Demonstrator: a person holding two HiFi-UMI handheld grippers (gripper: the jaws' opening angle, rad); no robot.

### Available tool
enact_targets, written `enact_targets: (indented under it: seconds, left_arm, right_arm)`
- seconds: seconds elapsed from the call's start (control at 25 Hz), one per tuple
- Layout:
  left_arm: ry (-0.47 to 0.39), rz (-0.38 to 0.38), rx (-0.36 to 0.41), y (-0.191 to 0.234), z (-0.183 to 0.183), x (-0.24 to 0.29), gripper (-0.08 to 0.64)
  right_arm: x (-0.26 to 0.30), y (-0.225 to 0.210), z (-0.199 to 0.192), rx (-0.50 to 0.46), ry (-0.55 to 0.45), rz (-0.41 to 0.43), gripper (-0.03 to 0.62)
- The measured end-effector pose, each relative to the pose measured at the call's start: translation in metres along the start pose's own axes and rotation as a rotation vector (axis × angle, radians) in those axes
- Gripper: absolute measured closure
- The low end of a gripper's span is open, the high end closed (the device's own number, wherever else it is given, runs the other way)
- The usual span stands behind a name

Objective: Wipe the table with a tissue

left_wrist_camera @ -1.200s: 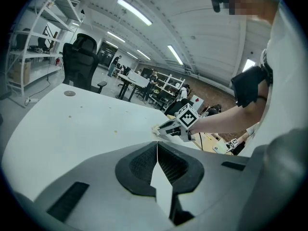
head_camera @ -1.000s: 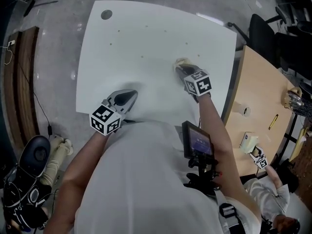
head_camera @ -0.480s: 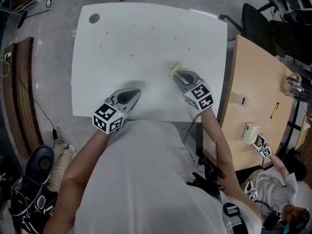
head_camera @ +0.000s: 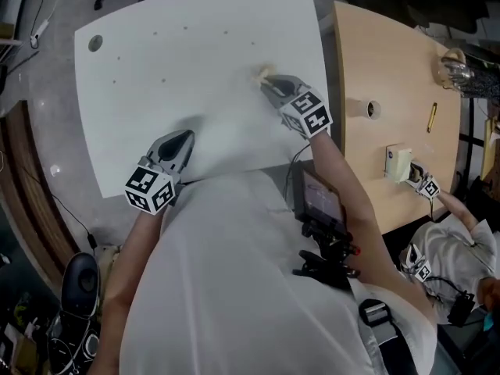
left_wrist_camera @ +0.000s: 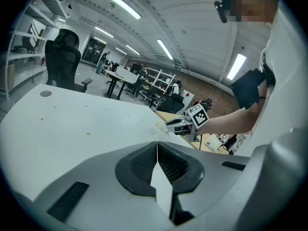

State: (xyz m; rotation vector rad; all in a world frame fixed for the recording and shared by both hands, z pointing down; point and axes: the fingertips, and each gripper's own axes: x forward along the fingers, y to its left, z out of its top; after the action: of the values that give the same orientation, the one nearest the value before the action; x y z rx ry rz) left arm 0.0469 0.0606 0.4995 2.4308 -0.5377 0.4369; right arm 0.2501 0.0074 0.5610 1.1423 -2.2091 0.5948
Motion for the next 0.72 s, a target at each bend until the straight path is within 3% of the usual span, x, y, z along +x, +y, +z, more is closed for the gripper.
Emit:
enact_targets:
  seconds: [0.32, 0.72]
  left_arm:
    - [0.008, 0.012, 0.007, -0.016, 0.002, 0.009, 0.552]
    - [0.007, 0.062, -0.019, -0.023, -0.002, 0.009, 0.552]
  right_arm:
    - [0.005, -0.050, -0.014, 0.041, 0.041, -0.081, 0.537]
    - [0.040, -0.094, -0.005, -0.108, 0.142, -0.113, 0.537]
